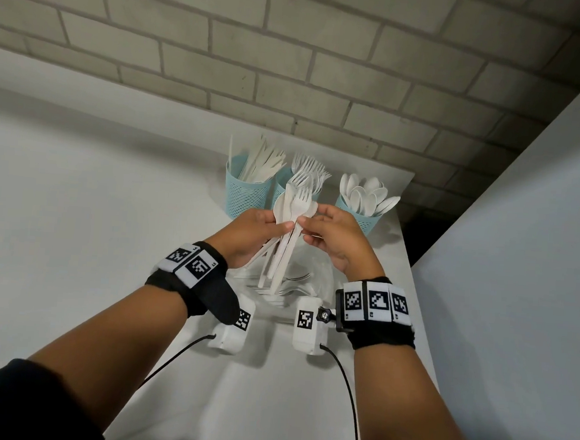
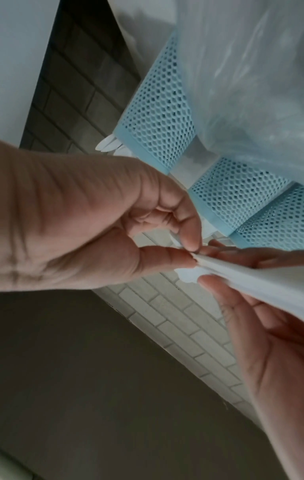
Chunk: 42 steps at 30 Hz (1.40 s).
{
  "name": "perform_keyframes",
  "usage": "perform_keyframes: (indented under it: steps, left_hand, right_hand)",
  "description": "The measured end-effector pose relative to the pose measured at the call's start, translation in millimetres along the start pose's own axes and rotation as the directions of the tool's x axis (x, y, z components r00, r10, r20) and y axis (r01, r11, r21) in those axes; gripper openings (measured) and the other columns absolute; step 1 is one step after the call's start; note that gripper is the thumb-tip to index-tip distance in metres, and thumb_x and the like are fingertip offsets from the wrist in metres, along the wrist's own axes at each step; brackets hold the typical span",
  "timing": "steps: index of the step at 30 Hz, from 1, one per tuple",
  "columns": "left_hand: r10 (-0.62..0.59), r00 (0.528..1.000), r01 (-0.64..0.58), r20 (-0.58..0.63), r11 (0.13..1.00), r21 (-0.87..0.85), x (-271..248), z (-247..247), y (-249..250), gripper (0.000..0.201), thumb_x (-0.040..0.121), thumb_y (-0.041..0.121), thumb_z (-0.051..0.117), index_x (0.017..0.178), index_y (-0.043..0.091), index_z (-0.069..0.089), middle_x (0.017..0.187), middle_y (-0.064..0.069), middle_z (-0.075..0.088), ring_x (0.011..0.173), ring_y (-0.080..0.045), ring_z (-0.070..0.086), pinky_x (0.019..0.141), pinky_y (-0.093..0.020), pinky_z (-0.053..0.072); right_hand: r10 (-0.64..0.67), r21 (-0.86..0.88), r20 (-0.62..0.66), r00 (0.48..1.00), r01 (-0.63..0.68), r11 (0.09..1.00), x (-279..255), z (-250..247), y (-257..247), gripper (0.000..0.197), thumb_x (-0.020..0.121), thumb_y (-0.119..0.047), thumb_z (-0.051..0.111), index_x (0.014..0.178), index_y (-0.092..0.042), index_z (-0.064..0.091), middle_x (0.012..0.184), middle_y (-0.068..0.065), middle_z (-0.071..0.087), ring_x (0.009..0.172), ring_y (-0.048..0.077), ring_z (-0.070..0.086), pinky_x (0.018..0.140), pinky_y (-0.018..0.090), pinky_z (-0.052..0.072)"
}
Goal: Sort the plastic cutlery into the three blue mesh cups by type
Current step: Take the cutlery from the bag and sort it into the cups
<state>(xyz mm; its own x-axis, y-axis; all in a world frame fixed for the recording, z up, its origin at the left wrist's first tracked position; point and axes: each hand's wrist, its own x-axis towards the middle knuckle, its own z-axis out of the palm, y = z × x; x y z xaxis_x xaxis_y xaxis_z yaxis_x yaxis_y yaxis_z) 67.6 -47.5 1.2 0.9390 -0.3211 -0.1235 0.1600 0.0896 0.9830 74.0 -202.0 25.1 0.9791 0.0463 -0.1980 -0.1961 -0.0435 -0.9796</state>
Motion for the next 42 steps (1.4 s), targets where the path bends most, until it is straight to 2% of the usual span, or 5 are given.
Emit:
perform_keyframes:
  steps: [6, 14, 23, 29, 42]
  left_hand:
    - [-0.002, 0.994, 0.005, -0.110, 1.000, 0.030, 3, 6, -2, 0.028, 0.091, 0.011, 0.058, 0.117, 0.003, 0.061, 0.100, -0.007, 0.068, 0.086, -0.011, 0.065, 0.072, -0.012, 0.053]
    - [-0.023, 0.984, 0.031, -0.175, 0.999, 0.037, 2, 6, -3, 0.020, 0.089, 0.014, 0.061, 0.103, 0.001, 0.065, 0.096, -0.014, 0.067, 0.086, -0.019, 0.061, 0.086, -0.030, 0.049]
    - [-0.060, 0.986, 0.051, -0.152, 0.997, -0.063, -2, 11, 1, 0.022, 0.095, 0.019, 0.053, 0.115, 0.011, 0.051, 0.089, -0.002, 0.058, 0.069, -0.011, 0.062, 0.059, -0.019, 0.053]
    - [-0.024, 0.987, 0.022, -0.159, 1.000, -0.014, -3, 10, -1, 0.020, 0.091, 0.012, 0.058, 0.109, 0.002, 0.057, 0.073, -0.002, 0.052, 0.057, -0.006, 0.052, 0.053, -0.018, 0.045]
    - [0.043, 0.953, -0.044, -0.300, 0.999, 0.005, -3, 17, -5, 0.008, 0.082, 0.010, 0.070, 0.081, 0.012, 0.062, 0.070, -0.002, 0.058, 0.060, -0.007, 0.053, 0.053, -0.013, 0.043]
  right_hand:
    - [0.036, -0.071, -0.017, 0.999, -0.037, 0.997, -1, 3, 2, 0.014, 0.091, -0.015, 0.059, 0.077, -0.010, 0.059, 0.070, 0.002, 0.057, 0.064, 0.009, 0.056, 0.060, 0.017, 0.054]
    - [0.026, -0.035, -0.048, 0.999, -0.027, 0.999, -2, 2, 0, 0.012, 0.088, -0.009, 0.062, 0.076, -0.010, 0.060, 0.067, 0.001, 0.054, 0.062, 0.008, 0.051, 0.065, 0.021, 0.051]
    - [0.023, 0.196, -0.147, 0.989, 0.007, 0.981, -1, 8, -6, 0.014, 0.102, -0.025, 0.035, 0.099, -0.016, 0.046, 0.070, 0.005, 0.049, 0.054, 0.015, 0.053, 0.056, 0.030, 0.053]
    - [-0.123, 0.049, -0.187, 0.975, 0.134, 0.990, 0, 8, -4, 0.012, 0.090, -0.018, 0.061, 0.102, -0.019, 0.059, 0.060, -0.006, 0.041, 0.042, 0.004, 0.029, 0.036, 0.016, 0.026]
    - [-0.185, -0.087, -0.245, 0.952, 0.169, 0.982, 11, 30, 12, 0.037, 0.071, -0.021, 0.080, 0.089, -0.021, 0.048, 0.080, 0.002, 0.062, 0.069, 0.017, 0.061, 0.052, 0.024, 0.039]
